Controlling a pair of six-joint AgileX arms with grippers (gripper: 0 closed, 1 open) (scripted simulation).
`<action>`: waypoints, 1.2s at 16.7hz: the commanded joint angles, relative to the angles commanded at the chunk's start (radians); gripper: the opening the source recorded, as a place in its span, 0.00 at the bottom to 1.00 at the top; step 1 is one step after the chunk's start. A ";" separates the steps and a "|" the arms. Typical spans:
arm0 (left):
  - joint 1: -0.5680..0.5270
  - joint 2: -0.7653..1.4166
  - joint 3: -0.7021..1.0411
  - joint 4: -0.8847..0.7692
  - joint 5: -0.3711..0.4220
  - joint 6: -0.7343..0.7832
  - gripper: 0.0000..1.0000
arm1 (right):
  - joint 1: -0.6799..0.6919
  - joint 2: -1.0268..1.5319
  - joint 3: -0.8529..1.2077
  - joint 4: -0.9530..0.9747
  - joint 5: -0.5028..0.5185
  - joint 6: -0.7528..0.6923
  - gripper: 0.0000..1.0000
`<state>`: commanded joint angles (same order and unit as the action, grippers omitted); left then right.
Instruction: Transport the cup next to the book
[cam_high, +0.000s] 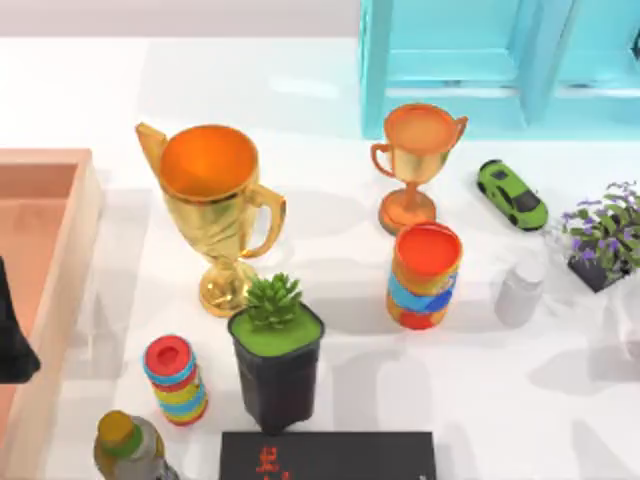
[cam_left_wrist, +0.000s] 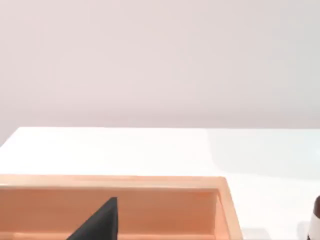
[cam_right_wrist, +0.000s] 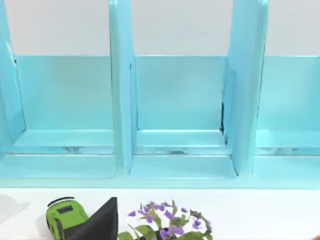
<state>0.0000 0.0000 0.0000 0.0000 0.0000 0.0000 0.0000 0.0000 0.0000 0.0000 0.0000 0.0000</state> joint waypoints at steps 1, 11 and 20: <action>0.000 0.000 0.000 0.000 0.000 0.000 1.00 | 0.000 0.000 0.000 0.000 0.000 0.000 1.00; 0.000 0.000 0.000 0.000 0.000 0.000 1.00 | -0.223 0.337 0.265 -0.321 0.017 -0.436 1.00; 0.000 0.000 0.000 0.000 0.000 0.000 1.00 | -0.521 0.757 0.765 -0.678 0.078 -1.425 1.00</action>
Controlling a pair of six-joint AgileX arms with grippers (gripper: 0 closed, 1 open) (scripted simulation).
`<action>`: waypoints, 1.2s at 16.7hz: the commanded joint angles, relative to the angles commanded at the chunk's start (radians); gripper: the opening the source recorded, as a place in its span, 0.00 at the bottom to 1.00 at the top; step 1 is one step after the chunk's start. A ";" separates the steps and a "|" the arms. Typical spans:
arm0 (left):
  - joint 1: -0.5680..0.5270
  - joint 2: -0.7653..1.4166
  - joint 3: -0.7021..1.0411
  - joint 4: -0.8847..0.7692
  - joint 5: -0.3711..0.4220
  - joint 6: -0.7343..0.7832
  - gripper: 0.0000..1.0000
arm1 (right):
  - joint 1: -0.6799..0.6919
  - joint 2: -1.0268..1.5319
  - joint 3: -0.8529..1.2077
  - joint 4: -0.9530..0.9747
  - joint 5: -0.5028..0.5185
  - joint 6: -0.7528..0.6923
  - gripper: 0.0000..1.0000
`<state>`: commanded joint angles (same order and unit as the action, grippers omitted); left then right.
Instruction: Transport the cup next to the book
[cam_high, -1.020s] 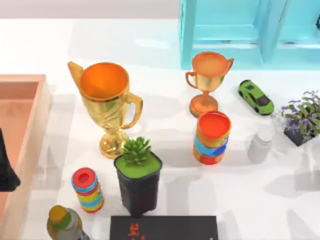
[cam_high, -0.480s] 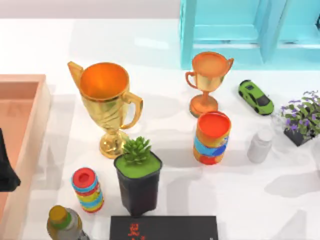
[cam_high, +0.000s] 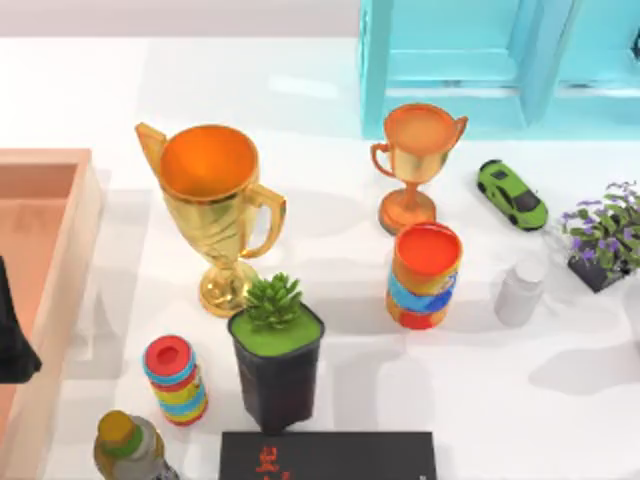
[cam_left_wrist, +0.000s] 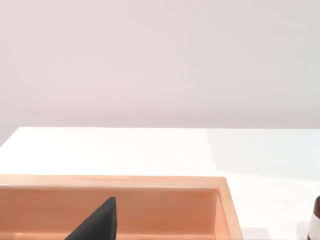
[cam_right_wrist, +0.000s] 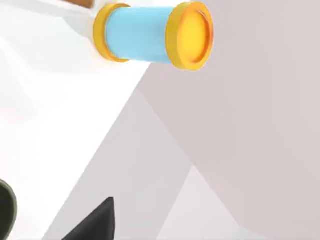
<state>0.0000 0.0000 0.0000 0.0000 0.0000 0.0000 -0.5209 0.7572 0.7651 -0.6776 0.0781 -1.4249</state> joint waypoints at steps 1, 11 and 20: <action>0.000 0.000 0.000 0.000 0.000 0.000 1.00 | -0.012 0.033 0.033 -0.027 0.002 -0.085 1.00; 0.000 0.000 0.000 0.000 0.000 0.000 1.00 | -0.220 0.377 0.287 -0.315 -0.050 -0.623 1.00; 0.000 0.000 0.000 0.000 0.000 0.000 1.00 | -0.363 0.667 0.334 -0.557 -0.078 -1.016 1.00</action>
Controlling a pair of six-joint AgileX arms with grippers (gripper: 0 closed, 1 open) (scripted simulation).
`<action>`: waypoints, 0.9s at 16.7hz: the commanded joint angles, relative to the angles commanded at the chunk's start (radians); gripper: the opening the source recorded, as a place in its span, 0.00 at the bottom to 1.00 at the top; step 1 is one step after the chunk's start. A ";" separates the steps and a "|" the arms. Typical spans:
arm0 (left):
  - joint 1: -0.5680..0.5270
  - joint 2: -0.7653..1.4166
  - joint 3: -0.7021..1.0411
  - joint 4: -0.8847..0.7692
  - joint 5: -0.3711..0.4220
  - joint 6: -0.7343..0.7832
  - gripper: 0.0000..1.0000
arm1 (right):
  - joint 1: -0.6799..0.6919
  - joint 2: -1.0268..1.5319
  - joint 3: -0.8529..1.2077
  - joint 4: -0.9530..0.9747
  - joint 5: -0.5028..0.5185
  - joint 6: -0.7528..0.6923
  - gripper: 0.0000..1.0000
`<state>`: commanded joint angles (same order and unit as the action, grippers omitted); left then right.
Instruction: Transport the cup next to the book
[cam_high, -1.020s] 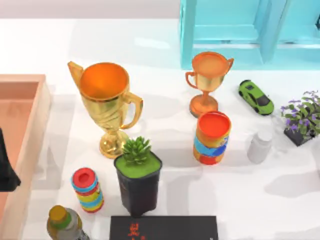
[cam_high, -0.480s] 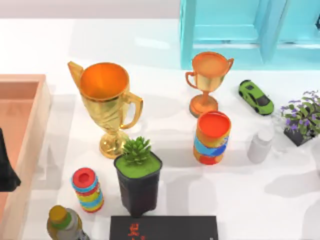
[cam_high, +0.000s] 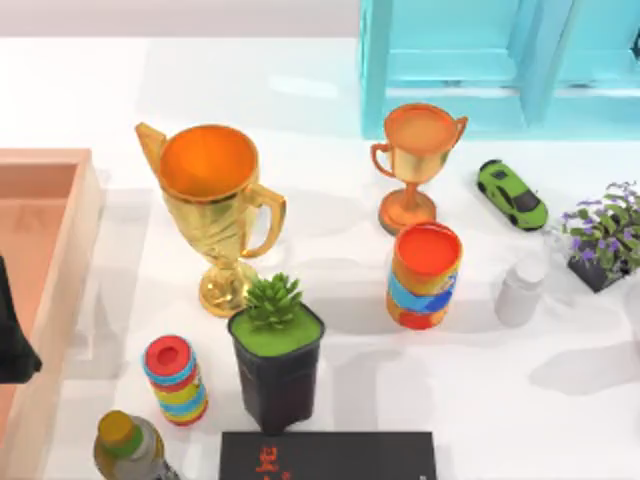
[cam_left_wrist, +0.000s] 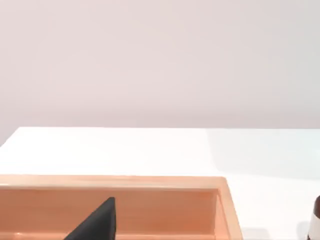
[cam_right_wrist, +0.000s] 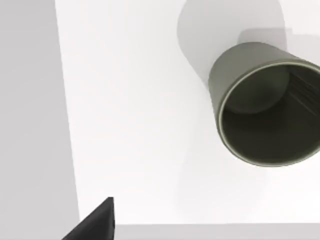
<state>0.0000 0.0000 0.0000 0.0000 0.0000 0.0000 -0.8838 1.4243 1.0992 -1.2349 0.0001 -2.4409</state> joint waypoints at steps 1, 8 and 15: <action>0.000 0.000 0.000 0.000 0.000 0.000 1.00 | -0.001 0.006 -0.001 -0.006 0.001 -0.007 1.00; 0.000 0.000 0.000 0.000 0.000 0.000 1.00 | 0.003 0.009 -0.015 0.012 0.001 -0.005 1.00; 0.000 0.000 0.000 0.000 0.000 0.000 1.00 | 0.004 0.097 -0.227 0.322 0.001 0.000 1.00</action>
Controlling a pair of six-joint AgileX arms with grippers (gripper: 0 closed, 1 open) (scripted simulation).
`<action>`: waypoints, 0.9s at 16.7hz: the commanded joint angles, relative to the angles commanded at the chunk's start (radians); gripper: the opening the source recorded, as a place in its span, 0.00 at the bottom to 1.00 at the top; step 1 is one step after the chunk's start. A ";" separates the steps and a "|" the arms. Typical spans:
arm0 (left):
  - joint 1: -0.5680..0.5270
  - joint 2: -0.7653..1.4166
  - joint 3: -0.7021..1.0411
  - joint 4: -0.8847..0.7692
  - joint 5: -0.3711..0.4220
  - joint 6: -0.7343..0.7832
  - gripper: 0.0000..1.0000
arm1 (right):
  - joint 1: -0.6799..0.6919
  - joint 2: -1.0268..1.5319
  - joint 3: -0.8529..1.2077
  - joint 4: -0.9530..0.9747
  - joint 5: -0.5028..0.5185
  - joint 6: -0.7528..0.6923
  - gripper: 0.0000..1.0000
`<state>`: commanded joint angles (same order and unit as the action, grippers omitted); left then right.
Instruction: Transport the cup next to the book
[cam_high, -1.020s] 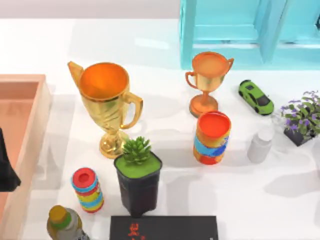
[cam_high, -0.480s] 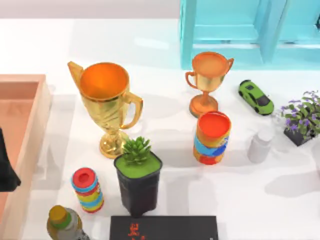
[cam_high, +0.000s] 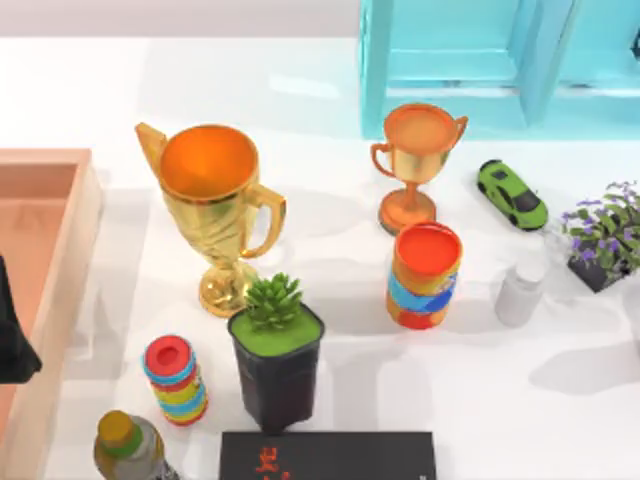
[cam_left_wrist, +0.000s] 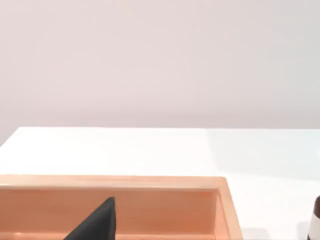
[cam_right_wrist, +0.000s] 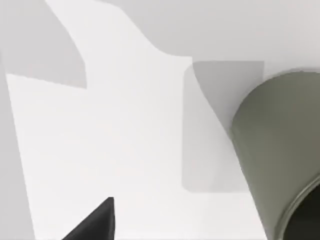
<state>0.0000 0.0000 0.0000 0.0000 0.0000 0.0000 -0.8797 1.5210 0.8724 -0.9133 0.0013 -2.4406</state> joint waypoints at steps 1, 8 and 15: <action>0.000 0.000 0.000 0.000 0.000 0.000 1.00 | 0.000 0.012 -0.030 0.041 0.000 0.000 1.00; 0.000 0.000 0.000 0.000 0.000 0.000 1.00 | -0.001 0.032 -0.079 0.101 0.000 -0.001 1.00; 0.000 0.000 0.000 0.000 0.000 0.000 1.00 | -0.001 0.032 -0.079 0.101 0.000 -0.001 0.47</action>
<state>0.0000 0.0000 0.0000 0.0000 0.0000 0.0000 -0.8802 1.5530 0.7929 -0.8124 0.0012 -2.4414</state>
